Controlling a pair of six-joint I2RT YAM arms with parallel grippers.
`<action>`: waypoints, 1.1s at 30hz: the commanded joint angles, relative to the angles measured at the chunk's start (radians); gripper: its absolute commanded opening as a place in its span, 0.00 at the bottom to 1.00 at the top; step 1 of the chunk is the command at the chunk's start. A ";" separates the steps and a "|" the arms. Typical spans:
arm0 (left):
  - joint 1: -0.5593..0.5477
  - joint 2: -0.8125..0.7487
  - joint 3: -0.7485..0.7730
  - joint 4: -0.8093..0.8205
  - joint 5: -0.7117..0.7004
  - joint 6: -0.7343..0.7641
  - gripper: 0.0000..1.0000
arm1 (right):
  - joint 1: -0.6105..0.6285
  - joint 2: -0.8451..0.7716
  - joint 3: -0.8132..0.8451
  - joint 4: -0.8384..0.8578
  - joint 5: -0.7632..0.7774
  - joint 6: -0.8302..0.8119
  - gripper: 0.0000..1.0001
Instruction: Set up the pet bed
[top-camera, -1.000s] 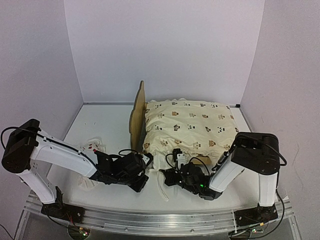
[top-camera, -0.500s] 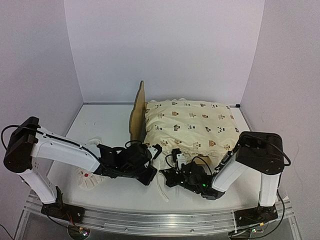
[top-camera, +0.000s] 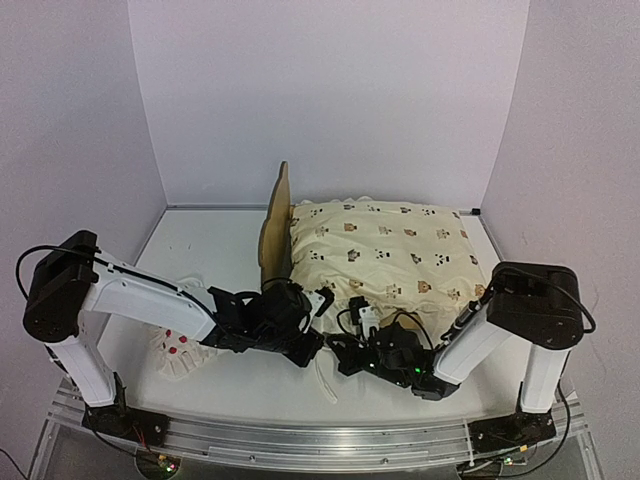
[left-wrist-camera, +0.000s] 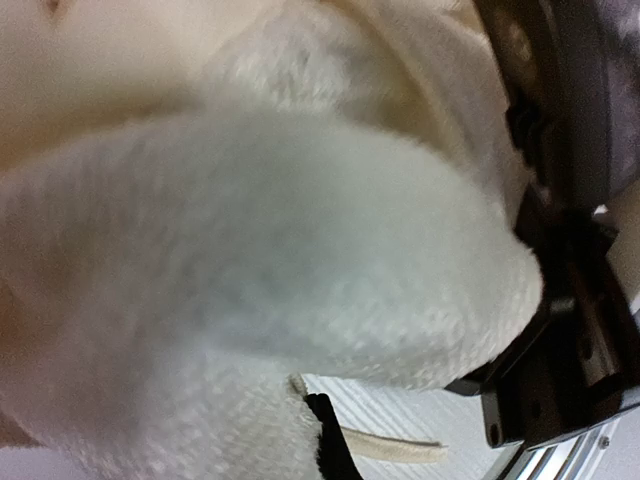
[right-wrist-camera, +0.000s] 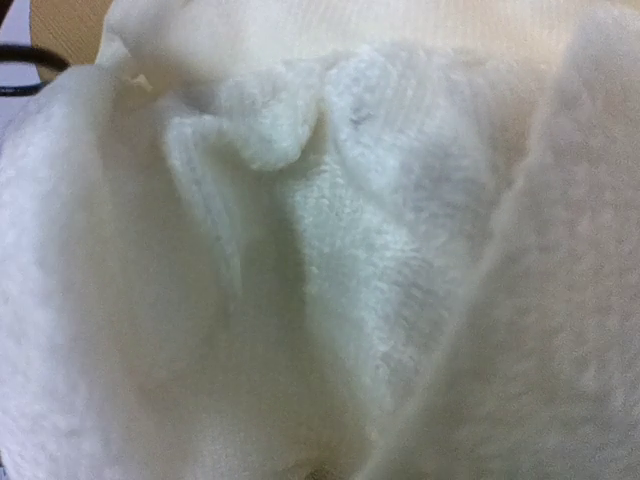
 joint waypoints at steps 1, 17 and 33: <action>0.015 -0.011 0.038 0.110 0.043 0.018 0.00 | -0.002 -0.047 -0.014 0.022 -0.047 -0.028 0.04; 0.038 0.024 0.022 0.140 0.059 0.031 0.00 | -0.002 -0.132 -0.132 0.021 -0.080 -0.145 0.30; 0.044 0.011 0.003 0.146 0.067 0.044 0.00 | -0.001 -0.064 -0.098 -0.004 0.196 -0.326 0.14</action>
